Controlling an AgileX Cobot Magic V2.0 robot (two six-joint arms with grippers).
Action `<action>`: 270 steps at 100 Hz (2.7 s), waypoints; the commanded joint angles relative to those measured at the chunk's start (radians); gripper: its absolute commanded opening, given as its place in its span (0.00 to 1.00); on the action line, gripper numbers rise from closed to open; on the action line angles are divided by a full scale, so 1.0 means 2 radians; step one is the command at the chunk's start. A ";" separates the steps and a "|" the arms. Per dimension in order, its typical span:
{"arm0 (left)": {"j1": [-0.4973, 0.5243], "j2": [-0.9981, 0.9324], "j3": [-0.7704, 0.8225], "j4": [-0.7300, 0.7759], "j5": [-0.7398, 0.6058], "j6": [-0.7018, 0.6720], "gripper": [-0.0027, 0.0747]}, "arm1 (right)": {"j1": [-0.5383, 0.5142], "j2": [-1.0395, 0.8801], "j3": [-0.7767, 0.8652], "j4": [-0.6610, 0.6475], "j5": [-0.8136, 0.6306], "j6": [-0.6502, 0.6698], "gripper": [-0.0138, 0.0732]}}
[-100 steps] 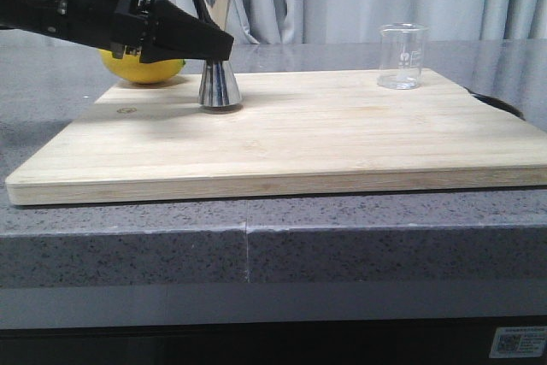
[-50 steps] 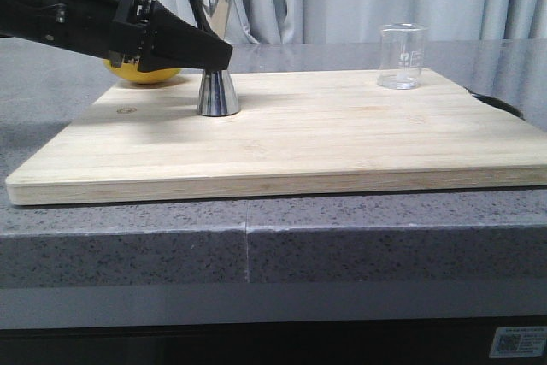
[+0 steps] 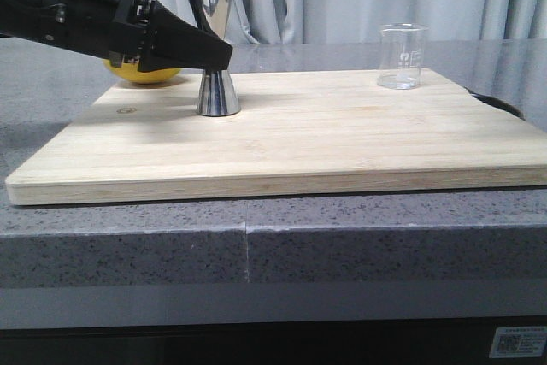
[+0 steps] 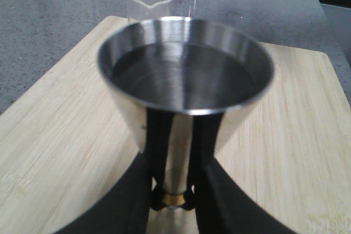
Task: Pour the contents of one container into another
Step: 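Set the jigger down on the board beside the lemon, left gripper, then set the steel jigger down on the board beside the lemon, left gripper, then open the left gripper and withdraw it up from the jigger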
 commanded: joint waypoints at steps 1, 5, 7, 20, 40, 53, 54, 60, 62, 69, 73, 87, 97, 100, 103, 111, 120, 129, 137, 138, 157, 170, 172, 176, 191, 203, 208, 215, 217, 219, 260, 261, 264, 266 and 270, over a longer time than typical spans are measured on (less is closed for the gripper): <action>0.000 -0.024 -0.011 -0.034 0.032 0.002 0.16 | -0.002 -0.016 -0.011 0.007 -0.032 -0.001 0.65; 0.000 -0.024 -0.011 -0.034 0.031 0.002 0.16 | -0.002 -0.016 -0.011 0.007 -0.032 -0.001 0.65; 0.000 -0.024 -0.011 -0.034 0.031 0.002 0.16 | -0.002 -0.016 -0.011 0.007 -0.032 -0.001 0.65; 0.000 -0.024 -0.011 -0.032 0.026 -0.002 0.17 | -0.002 -0.016 -0.011 0.007 -0.032 -0.001 0.65; 0.000 -0.024 -0.011 -0.030 0.024 -0.003 0.24 | -0.002 -0.016 -0.011 0.007 -0.032 -0.001 0.65; 0.000 -0.024 -0.011 -0.030 0.024 -0.003 0.24 | -0.002 -0.016 -0.011 0.007 -0.032 -0.001 0.65; 0.000 -0.024 -0.011 -0.030 0.024 -0.003 0.24 | -0.002 -0.016 -0.011 0.007 -0.032 -0.001 0.65; 0.000 -0.024 -0.011 -0.030 0.024 -0.003 0.24 | -0.002 -0.016 -0.011 0.007 -0.032 -0.001 0.65; 0.000 -0.024 -0.011 -0.030 0.024 -0.003 0.24 | -0.002 -0.016 -0.011 0.007 -0.032 -0.001 0.65; 0.000 -0.024 -0.011 -0.028 0.024 -0.003 0.24 | -0.002 -0.016 -0.011 0.007 -0.032 -0.001 0.65; 0.000 -0.024 -0.011 -0.027 0.024 -0.003 0.24 | -0.002 -0.016 -0.011 0.007 -0.032 -0.001 0.65; 0.000 -0.024 -0.011 -0.027 0.024 -0.004 0.28 | -0.002 -0.016 -0.011 0.007 -0.032 -0.001 0.65; 0.000 -0.024 -0.011 -0.027 0.022 -0.011 0.33 | -0.002 -0.016 -0.011 0.007 -0.032 -0.001 0.65; 0.000 -0.024 -0.011 -0.027 0.022 -0.012 0.34 | -0.002 -0.016 -0.011 0.007 -0.032 -0.001 0.65; 0.000 -0.024 -0.011 -0.027 0.022 -0.012 0.34 | -0.002 -0.016 -0.011 0.007 -0.032 -0.001 0.65; 0.000 -0.024 -0.011 -0.026 0.022 -0.013 0.34 | -0.002 -0.016 -0.011 0.007 -0.033 -0.001 0.65; 0.000 -0.024 -0.011 -0.026 0.022 -0.013 0.34 | -0.002 -0.016 -0.011 0.007 -0.033 -0.001 0.65; 0.000 -0.024 -0.011 -0.025 0.022 -0.013 0.34 | -0.002 -0.016 -0.011 0.007 -0.033 -0.001 0.65; 0.000 -0.024 -0.011 -0.021 0.022 -0.015 0.34 | -0.002 -0.016 -0.011 0.007 -0.033 -0.001 0.65; 0.000 -0.024 -0.011 -0.021 0.022 -0.017 0.34 | -0.002 -0.016 -0.011 0.007 -0.033 -0.001 0.65; 0.000 -0.024 -0.011 -0.018 0.022 -0.017 0.34 | -0.002 -0.016 -0.011 0.007 -0.033 -0.001 0.65; 0.000 -0.024 -0.011 -0.018 0.023 -0.026 0.42 | -0.002 -0.016 -0.011 0.008 -0.033 -0.001 0.65; 0.000 -0.024 -0.011 -0.018 0.023 -0.027 0.44 | -0.002 -0.016 -0.011 0.008 -0.034 -0.001 0.65; 0.000 -0.024 -0.011 -0.018 0.022 -0.030 0.49 | -0.002 -0.016 -0.011 0.008 -0.034 -0.001 0.65; 0.000 -0.024 -0.011 -0.018 0.021 -0.041 0.64 | -0.002 -0.016 -0.011 0.008 -0.035 -0.001 0.65; 0.000 -0.024 -0.011 -0.016 0.021 -0.043 0.64 | -0.002 -0.016 -0.011 0.008 -0.035 0.000 0.65; 0.000 -0.024 -0.011 -0.015 0.021 -0.043 0.64 | -0.002 -0.016 -0.011 0.008 -0.035 0.000 0.65; 0.000 -0.024 -0.011 -0.012 0.022 -0.044 0.64 | -0.002 -0.016 -0.011 0.008 -0.035 0.000 0.65; 0.000 -0.024 -0.011 -0.011 0.022 -0.045 0.64 | -0.002 -0.016 -0.011 0.008 -0.035 0.000 0.65; 0.000 -0.024 -0.011 -0.011 0.022 -0.046 0.64 | -0.002 -0.016 -0.011 0.008 -0.035 0.000 0.65; 0.013 -0.025 -0.011 0.008 0.027 -0.067 0.64 | -0.002 -0.016 -0.011 0.008 -0.035 0.000 0.65; 0.015 -0.026 -0.011 0.007 0.027 -0.068 0.64 | -0.002 -0.016 -0.011 0.008 -0.035 0.000 0.65; 0.020 -0.026 -0.011 0.007 0.032 -0.070 0.64 | -0.002 -0.016 -0.011 0.008 -0.035 0.000 0.65; 0.023 -0.027 -0.011 0.007 0.035 -0.070 0.64 | -0.002 -0.016 -0.011 0.008 -0.035 0.000 0.65; 0.031 -0.028 -0.011 0.007 0.046 -0.070 0.64 | -0.002 -0.016 -0.011 0.008 -0.035 0.000 0.65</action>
